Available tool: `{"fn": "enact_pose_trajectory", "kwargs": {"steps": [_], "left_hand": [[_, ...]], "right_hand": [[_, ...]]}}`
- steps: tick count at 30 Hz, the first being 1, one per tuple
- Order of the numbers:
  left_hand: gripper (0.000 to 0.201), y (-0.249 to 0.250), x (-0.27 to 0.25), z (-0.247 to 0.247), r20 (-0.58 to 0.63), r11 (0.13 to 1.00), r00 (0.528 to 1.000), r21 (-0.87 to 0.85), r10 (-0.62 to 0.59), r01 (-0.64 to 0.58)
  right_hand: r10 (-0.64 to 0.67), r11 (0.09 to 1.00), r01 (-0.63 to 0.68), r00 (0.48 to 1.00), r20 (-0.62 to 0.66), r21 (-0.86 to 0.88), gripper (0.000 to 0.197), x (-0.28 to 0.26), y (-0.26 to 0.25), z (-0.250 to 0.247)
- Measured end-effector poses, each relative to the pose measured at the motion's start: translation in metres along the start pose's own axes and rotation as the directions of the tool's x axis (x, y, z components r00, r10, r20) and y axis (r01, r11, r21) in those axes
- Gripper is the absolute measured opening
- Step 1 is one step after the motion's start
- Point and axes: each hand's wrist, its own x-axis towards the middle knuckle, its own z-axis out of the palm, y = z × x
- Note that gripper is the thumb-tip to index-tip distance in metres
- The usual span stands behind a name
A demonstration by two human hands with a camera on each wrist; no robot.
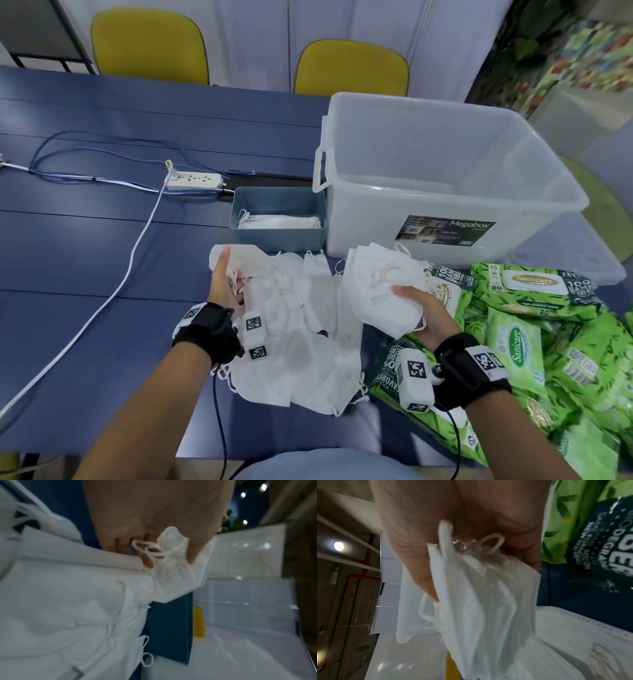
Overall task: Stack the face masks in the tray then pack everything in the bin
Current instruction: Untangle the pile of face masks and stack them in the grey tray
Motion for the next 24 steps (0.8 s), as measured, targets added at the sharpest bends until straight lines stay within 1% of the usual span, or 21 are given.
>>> {"fn": "enact_pose_trajectory", "kwargs": {"steps": [1,2,3,4,5,7,8,9,10,11,13,14,15,17,18,19,21,22,24], "left_hand": [[0.039,0.000,0.002,0.001,-0.082,0.999,0.996,0.035,0.020,-0.017],[0.035,-0.001,0.007,0.000,-0.147,0.992,0.985,0.103,0.086,-0.071],[0.034,0.000,0.008,0.002,-0.181,0.970,0.968,0.203,0.175,-0.137],[0.036,0.003,0.007,0.005,-0.186,0.934,0.949,0.301,0.254,-0.191],[0.038,0.006,0.002,0.009,-0.157,0.891,0.932,0.379,0.328,-0.250],[0.042,0.014,-0.008,0.017,-0.026,0.785,0.884,0.473,0.467,-0.401],[0.042,0.020,-0.015,0.021,0.055,0.731,0.853,0.488,0.519,-0.477],[0.042,0.026,-0.021,0.025,0.128,0.700,0.830,0.477,0.543,-0.532],[0.041,0.032,-0.026,0.028,0.185,0.687,0.809,0.444,0.557,-0.575],[0.039,0.038,-0.031,0.033,0.225,0.690,0.799,0.410,0.558,-0.597],[0.033,0.050,-0.043,0.044,0.293,0.727,0.793,0.319,0.535,-0.608],[0.032,0.055,-0.048,0.048,0.330,0.745,0.786,0.273,0.522,-0.609],[0.037,0.060,-0.056,0.054,0.364,0.762,0.780,0.231,0.509,-0.605],[0.057,0.068,-0.073,0.065,0.421,0.796,0.770,0.161,0.479,-0.583],[0.062,0.071,-0.081,0.070,0.446,0.804,0.763,0.145,0.467,-0.577],[0.061,0.072,-0.087,0.075,0.464,0.803,0.758,0.149,0.459,-0.577],[0.048,0.073,-0.094,0.082,0.494,0.809,0.751,0.150,0.437,-0.569],[0.047,0.072,-0.094,0.083,0.501,0.826,0.760,0.142,0.415,-0.545],[0.050,0.067,-0.095,0.085,0.508,0.875,0.780,0.097,0.366,-0.474]], "right_hand": [[-0.004,1.000,0.004,1.000,-0.004,-0.001,0.092,0.000,0.000,0.000],[-0.006,1.000,0.006,1.000,-0.007,-0.001,0.096,0.001,0.000,0.000],[-0.005,1.000,0.005,1.000,-0.008,-0.002,0.098,0.001,-0.001,0.000],[-0.003,1.000,0.003,1.000,-0.011,-0.004,0.098,0.001,-0.002,0.000],[-0.003,1.000,0.003,1.000,-0.011,-0.005,0.098,0.002,-0.002,0.000],[-0.004,1.000,0.004,1.000,-0.001,0.002,0.099,0.003,-0.002,0.000],[-0.004,1.000,0.004,1.000,0.009,0.008,0.099,0.003,-0.002,0.001],[-0.005,1.000,0.005,1.000,0.018,0.013,0.099,0.004,-0.002,0.001],[-0.007,1.000,0.006,1.000,0.025,0.018,0.099,0.004,-0.002,0.002],[-0.009,1.000,0.009,0.999,0.034,0.021,0.098,0.005,-0.002,0.003],[-0.017,0.999,0.015,0.999,0.044,0.038,0.092,0.005,-0.002,0.007],[-0.022,0.999,0.020,0.999,0.045,0.045,0.089,0.005,-0.003,0.008],[-0.030,0.998,0.028,0.999,0.043,0.049,0.090,0.005,-0.003,0.009],[-0.042,0.998,0.040,0.999,0.034,0.049,0.096,0.005,-0.003,0.012],[-0.044,0.998,0.042,0.999,0.028,0.041,0.095,0.005,-0.003,0.013],[-0.042,0.999,0.041,0.999,0.021,0.032,0.088,0.005,-0.004,0.015],[-0.036,0.999,0.036,0.999,0.001,0.016,0.067,0.005,-0.004,0.018],[-0.033,0.999,0.033,0.999,-0.012,0.008,0.058,0.005,-0.004,0.019],[-0.037,0.999,0.037,0.999,-0.039,-0.003,0.045,0.005,-0.002,0.022]]}}
